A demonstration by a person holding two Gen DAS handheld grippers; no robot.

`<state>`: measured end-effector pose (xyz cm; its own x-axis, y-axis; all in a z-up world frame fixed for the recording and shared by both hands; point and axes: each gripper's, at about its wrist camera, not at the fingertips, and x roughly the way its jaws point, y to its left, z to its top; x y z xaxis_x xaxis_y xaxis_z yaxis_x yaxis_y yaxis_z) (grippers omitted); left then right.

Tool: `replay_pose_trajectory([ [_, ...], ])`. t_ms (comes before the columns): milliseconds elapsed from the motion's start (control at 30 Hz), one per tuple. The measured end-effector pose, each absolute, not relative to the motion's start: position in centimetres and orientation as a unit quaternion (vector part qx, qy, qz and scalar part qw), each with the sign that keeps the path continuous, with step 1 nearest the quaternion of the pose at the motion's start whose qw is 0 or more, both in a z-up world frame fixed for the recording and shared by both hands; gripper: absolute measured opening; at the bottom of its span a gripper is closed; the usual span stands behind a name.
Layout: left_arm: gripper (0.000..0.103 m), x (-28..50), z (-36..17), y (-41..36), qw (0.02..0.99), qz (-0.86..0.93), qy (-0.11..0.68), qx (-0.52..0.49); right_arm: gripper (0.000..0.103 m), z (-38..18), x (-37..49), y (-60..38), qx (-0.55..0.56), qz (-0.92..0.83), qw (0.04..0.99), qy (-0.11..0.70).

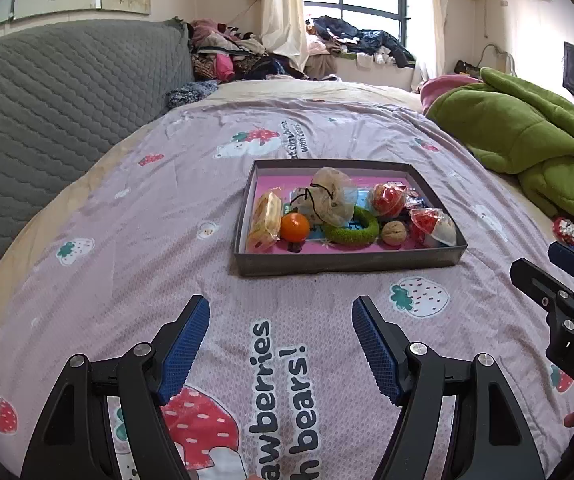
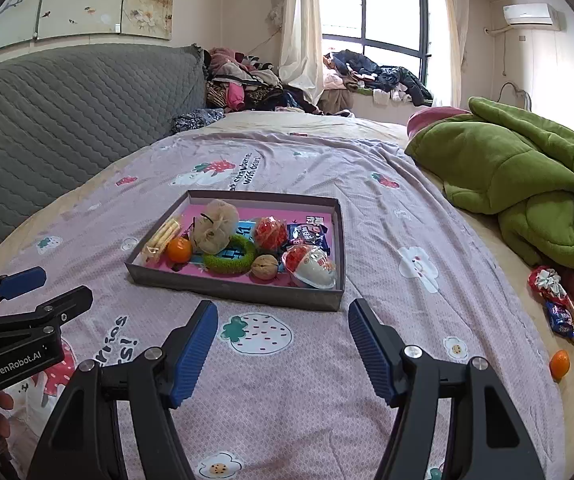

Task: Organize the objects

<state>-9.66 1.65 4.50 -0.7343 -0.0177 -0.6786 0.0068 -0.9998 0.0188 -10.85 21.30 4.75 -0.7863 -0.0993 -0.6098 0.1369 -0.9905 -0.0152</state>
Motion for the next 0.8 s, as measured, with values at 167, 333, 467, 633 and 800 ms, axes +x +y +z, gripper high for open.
replay_pose_trajectory([
  [167,0.075,-9.6,3.6,1.5,0.006,-0.929,-0.006,0.369,0.067,4.1,-11.0,21.5,0.327,-0.943,0.06,0.027],
  [333,0.075,-9.7,2.8,1.4,0.003,-0.929,-0.003,0.37,0.067,3.4,-10.9,21.7,0.33,-0.942,0.058,0.022],
  [467,0.075,-9.8,2.2,1.3,0.001,-0.93,-0.003,0.369,0.067,2.6,-10.8,21.9,0.332,-0.942,0.055,0.022],
  [633,0.075,-9.8,1.2,1.3,-0.004,-0.93,-0.004,0.367,0.067,1.6,-10.7,22.0,0.333,-0.941,0.054,0.024],
  [800,0.075,-10.0,0.1,1.2,-0.004,-0.93,-0.003,0.368,0.067,1.1,-10.5,22.1,0.331,-0.942,0.051,0.025],
])
